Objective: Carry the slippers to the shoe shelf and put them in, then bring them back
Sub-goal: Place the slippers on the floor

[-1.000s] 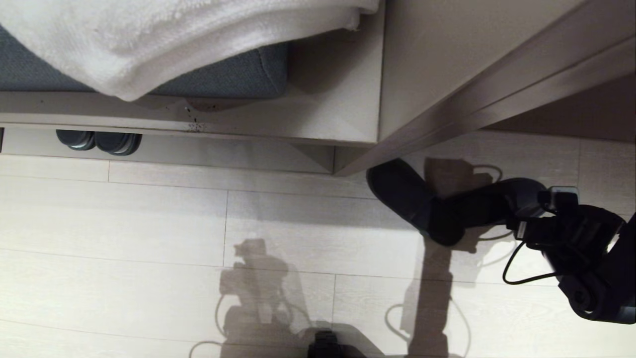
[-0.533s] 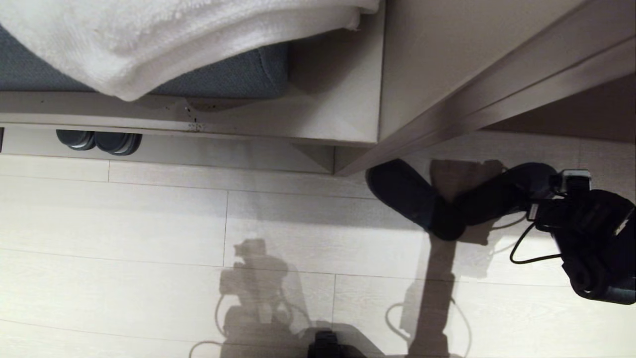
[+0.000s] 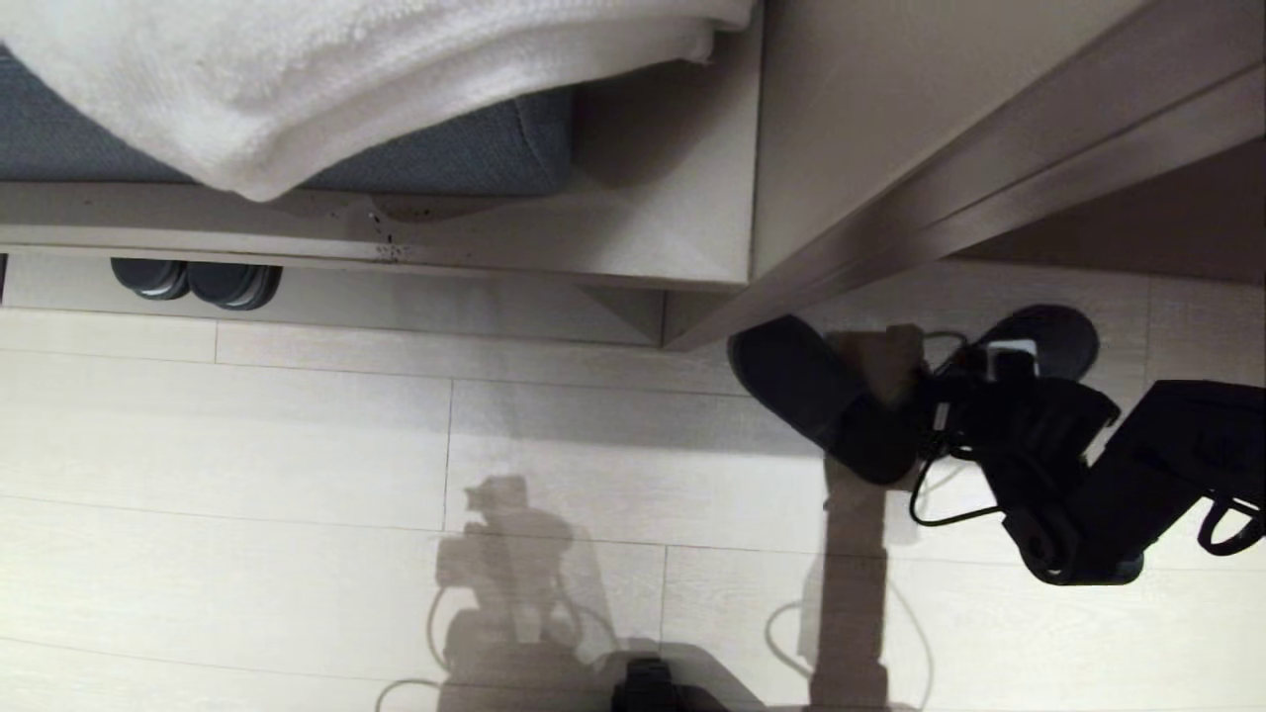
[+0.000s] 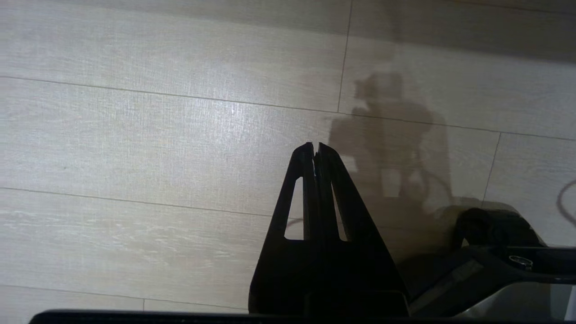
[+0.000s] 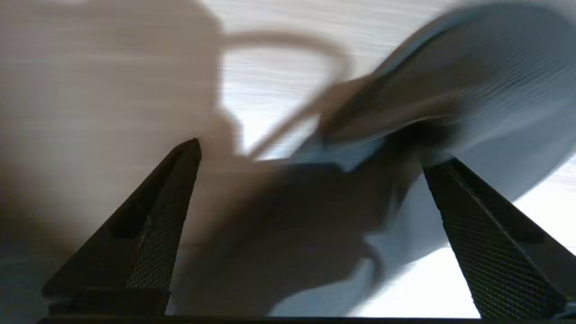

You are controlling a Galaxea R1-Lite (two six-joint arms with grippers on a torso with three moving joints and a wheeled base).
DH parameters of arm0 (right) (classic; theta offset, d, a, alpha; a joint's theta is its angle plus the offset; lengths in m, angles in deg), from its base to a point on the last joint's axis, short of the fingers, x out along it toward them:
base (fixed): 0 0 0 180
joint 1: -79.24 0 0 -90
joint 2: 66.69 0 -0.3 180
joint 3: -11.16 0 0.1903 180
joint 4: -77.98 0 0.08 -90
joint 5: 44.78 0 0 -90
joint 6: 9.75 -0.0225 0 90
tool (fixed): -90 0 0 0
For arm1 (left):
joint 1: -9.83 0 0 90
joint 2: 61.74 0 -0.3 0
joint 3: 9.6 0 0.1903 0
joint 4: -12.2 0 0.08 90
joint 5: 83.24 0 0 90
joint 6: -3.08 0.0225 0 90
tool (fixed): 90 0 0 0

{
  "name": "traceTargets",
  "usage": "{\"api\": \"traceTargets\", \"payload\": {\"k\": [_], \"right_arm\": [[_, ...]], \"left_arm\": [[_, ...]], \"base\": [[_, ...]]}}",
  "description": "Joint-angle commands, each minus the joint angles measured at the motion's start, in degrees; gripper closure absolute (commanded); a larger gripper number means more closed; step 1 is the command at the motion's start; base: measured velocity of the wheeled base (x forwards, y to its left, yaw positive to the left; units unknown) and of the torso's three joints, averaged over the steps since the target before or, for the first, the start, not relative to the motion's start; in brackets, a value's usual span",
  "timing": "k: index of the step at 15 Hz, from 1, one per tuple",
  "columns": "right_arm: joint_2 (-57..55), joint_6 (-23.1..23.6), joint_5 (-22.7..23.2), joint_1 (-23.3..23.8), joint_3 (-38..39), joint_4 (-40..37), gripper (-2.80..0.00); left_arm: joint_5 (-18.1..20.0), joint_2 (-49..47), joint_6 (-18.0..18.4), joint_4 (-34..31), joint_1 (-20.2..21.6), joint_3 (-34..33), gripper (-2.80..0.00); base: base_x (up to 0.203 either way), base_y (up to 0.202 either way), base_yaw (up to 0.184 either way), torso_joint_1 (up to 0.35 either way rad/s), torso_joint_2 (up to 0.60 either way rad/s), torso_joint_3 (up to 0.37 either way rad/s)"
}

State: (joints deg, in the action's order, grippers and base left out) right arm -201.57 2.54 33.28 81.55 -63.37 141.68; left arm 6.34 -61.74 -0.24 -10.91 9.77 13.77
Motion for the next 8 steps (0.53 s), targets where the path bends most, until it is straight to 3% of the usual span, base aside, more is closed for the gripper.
{"api": "traceTargets", "payload": {"k": [1,6,8], "right_arm": [[-0.37,0.01,-0.17,-2.66,1.75,0.07,-2.80],[8.04,-1.79,0.78,-5.53,12.38,0.34,-2.80],[11.64,-2.48,3.80,-5.69,17.87,0.31,-2.80]], "left_arm": [[-0.02,0.01,-0.11,0.01,-0.03,-0.08,0.00],[-0.02,0.04,-0.11,-0.04,-0.03,-0.04,0.00],[-0.02,0.09,-0.11,0.01,-0.03,0.00,0.00]], "base": [[0.000,0.000,0.000,0.000,0.00,0.000],[0.000,0.000,0.000,0.000,0.00,0.000],[0.000,0.000,0.000,0.000,0.00,0.000]]}}
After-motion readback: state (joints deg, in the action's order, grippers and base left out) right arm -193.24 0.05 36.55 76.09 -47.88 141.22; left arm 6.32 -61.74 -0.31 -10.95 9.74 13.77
